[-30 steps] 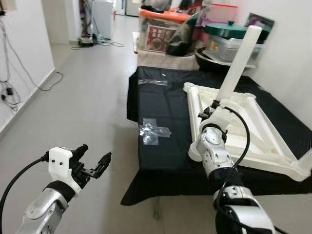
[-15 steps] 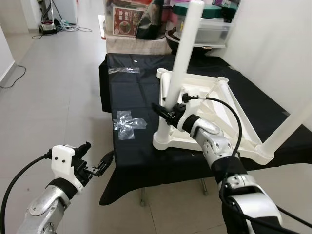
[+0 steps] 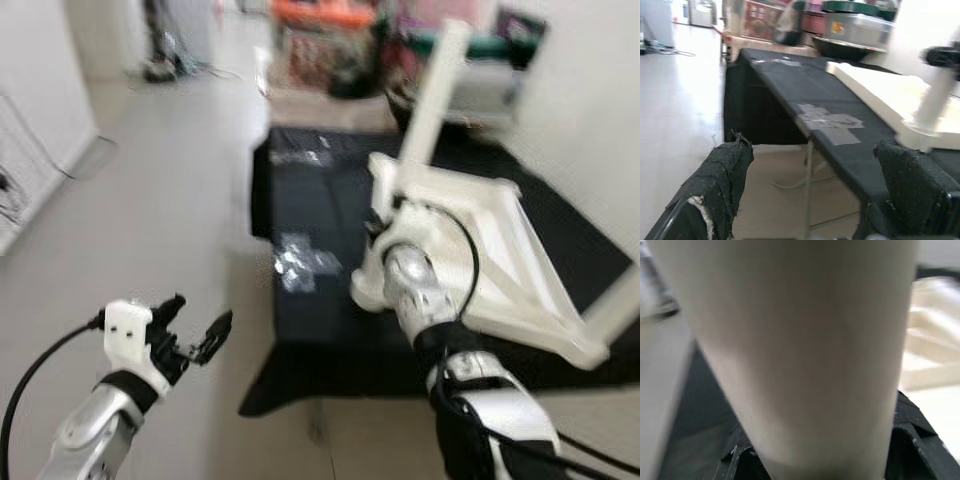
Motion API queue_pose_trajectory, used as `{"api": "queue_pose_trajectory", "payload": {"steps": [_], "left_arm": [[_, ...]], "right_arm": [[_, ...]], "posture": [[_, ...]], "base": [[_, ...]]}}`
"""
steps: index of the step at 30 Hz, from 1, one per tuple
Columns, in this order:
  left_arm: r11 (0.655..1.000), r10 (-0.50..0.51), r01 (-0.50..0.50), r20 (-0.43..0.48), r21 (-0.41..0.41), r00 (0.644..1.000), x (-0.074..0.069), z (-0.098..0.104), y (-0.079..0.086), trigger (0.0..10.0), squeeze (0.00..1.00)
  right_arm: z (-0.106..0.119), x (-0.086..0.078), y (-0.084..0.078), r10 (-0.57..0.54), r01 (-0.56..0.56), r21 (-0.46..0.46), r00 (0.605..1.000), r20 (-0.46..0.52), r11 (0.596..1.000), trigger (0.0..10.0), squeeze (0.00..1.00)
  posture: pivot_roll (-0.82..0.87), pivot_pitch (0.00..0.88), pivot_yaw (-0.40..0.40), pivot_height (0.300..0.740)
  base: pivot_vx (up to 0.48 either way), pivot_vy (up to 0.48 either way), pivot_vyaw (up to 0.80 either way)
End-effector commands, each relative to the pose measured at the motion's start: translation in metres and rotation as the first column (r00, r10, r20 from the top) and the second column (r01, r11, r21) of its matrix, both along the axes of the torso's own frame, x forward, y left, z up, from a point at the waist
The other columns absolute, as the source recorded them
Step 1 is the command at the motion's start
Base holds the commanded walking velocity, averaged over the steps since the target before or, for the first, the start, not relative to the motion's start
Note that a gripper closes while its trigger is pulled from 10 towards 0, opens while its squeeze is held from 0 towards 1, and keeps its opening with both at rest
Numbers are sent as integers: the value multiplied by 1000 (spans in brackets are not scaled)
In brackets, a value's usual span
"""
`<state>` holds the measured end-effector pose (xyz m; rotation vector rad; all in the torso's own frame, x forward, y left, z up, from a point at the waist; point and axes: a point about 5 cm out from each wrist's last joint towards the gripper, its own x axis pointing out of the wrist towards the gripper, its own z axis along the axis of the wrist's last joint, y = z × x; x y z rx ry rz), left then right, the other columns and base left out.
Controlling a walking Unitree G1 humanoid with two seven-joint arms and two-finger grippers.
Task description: Building children table
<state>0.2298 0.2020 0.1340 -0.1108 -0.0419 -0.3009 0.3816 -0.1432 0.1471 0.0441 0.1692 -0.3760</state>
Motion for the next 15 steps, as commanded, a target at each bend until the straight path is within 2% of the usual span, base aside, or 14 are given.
{"api": "queue_pose_trajectory", "payload": {"steps": [1,2,3,4,5,6,7,8,9,11,12,13,14,15], "left_arm": [[1000,-21,21,2,-8,1000,0,2,-3,10000,0],[1000,-21,21,2,-8,1000,0,2,-3,10000,0],[1000,-22,22,2,-8,1000,0,2,-3,10000,0],[1000,-22,22,2,-8,1000,0,2,-3,10000,0],[1000,-22,22,2,-8,1000,0,2,-3,10000,0],[1000,-21,21,2,-8,1000,1,2,-3,10000,0],[1000,-21,21,2,-8,1000,1,2,-3,10000,0],[1000,-20,20,3,-8,1000,1,2,-3,10000,0],[1000,-20,20,3,-8,1000,1,2,-3,10000,0],[1000,-15,15,5,-10,1000,2,1,-3,10000,0],[1000,-15,15,5,-10,1000,2,1,-3,10000,0],[1000,-13,13,6,-11,1000,2,1,-3,10000,0],[1000,-13,13,6,-12,1000,2,1,-3,10000,0],[1000,-13,13,6,-12,1000,2,1,-3,10000,0]], "right_arm": [[-42,-23,-11,-116,94,-123,975,-187,988,0,0],[-42,-23,-11,-116,94,-123,975,-187,988,0,0],[-41,-22,0,-39,17,-115,982,-187,993,10000,0],[-41,-22,0,-39,17,-115,982,-187,993,10000,0],[-36,-20,7,24,-45,-125,986,-168,991,10000,0],[-27,-13,15,169,-177,-69,980,-105,982,10000,39],[-27,-13,15,169,-177,-69,980,-105,982,10000,39],[-21,-9,20,264,-267,-40,963,-52,963,10000,1000],[-21,-9,20,264,-267,-40,963,-52,963,10000,1000],[8,6,27,421,-423,13,903,82,906,10000,1000],[8,6,27,421,-423,13,903,82,906,10000,1000],[34,15,32,548,-556,-4,820,166,832,10000,0],[43,16,34,616,-623,-29,763,193,781,10000,0],[43,16,34,616,-623,-29,763,193,781,10000,0]], "posture": [[136,0,-128,740],[136,0,-128,740],[136,0,-128,740],[136,0,-128,740],[133,0,-130,740],[136,0,-135,740],[136,0,-135,740],[136,0,-135,740],[136,0,-135,740],[136,0,-138,740],[136,0,-138,740],[133,0,-136,740],[132,0,-136,740],[132,0,-136,740]], "base": [[0,0,0],[0,0,0],[0,0,0],[0,0,0],[0,0,0],[0,0,0],[0,0,0],[0,0,0],[0,0,0],[0,0,0],[0,0,0],[0,0,0],[0,0,0],[0,0,0]]}}
